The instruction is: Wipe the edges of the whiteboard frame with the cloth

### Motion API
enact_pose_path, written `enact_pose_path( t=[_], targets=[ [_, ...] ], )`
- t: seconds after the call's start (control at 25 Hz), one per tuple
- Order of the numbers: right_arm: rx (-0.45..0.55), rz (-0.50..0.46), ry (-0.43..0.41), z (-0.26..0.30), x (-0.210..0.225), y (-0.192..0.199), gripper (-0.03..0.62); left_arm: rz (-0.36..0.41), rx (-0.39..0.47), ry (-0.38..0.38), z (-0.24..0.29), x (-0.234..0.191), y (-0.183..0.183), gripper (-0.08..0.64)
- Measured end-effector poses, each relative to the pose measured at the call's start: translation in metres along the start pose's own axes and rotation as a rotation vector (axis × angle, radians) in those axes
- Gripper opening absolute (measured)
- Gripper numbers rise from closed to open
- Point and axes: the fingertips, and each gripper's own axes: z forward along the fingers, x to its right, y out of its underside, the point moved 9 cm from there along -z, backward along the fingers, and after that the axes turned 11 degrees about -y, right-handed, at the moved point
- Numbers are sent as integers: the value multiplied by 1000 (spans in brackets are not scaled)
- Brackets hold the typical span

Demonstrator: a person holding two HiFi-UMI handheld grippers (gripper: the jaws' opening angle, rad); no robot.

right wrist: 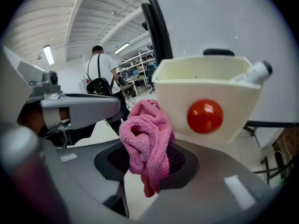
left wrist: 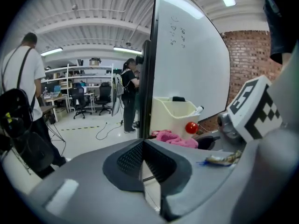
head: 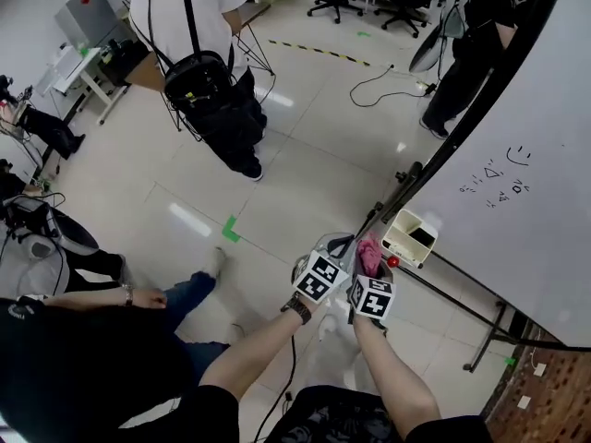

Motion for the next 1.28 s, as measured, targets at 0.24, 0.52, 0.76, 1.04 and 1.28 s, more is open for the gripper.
enact_pose_path(
  t=[0.24, 0.52, 0.76, 1.04, 1.28],
  targets=[
    [4, 41, 52, 22, 85, 44, 146, -8, -84, 76, 31, 37, 45, 2],
    [125, -21, 57, 7, 176, 25, 141, 0, -105, 129, 85, 89, 60, 2],
    [142, -2, 45, -39, 202, 25, 141, -8, -118, 185, 102, 153, 43, 2],
    [160, 18, 56, -88, 233, 28, 143, -24, -129, 214, 116, 211, 24, 2],
    [174, 60, 86, -121, 268, 42, 143, -4, -140, 231, 124, 252, 19, 2]
  ],
)
